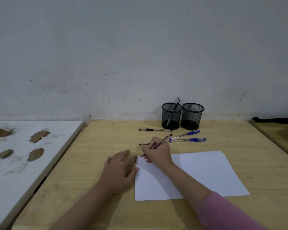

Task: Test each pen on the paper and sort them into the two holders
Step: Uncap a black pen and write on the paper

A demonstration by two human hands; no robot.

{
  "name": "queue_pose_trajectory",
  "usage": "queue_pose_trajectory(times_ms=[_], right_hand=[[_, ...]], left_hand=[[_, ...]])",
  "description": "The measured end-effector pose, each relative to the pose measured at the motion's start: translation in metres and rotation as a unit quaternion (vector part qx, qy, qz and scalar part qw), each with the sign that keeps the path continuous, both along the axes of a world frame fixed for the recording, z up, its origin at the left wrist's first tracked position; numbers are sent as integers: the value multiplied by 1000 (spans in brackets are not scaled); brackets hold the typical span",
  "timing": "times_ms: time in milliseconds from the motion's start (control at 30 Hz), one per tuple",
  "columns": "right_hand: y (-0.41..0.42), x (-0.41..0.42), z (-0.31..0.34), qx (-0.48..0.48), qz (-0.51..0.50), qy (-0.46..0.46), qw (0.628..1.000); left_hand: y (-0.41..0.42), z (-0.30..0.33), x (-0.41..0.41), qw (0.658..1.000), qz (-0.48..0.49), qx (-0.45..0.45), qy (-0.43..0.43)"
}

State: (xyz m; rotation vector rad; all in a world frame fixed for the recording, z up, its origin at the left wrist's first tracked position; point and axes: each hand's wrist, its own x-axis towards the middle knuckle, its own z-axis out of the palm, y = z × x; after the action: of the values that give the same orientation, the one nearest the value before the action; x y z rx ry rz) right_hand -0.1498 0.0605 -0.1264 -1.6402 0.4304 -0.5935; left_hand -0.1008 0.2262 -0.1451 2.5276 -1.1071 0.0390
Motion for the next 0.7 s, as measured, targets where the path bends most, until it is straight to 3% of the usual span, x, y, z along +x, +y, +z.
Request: queue_pose_trajectory(times_ms=[700], right_hand=[[0,1,-3,-21,-11,15,1000]], left_hand=[[-1,3,-3,999,5,39,29]])
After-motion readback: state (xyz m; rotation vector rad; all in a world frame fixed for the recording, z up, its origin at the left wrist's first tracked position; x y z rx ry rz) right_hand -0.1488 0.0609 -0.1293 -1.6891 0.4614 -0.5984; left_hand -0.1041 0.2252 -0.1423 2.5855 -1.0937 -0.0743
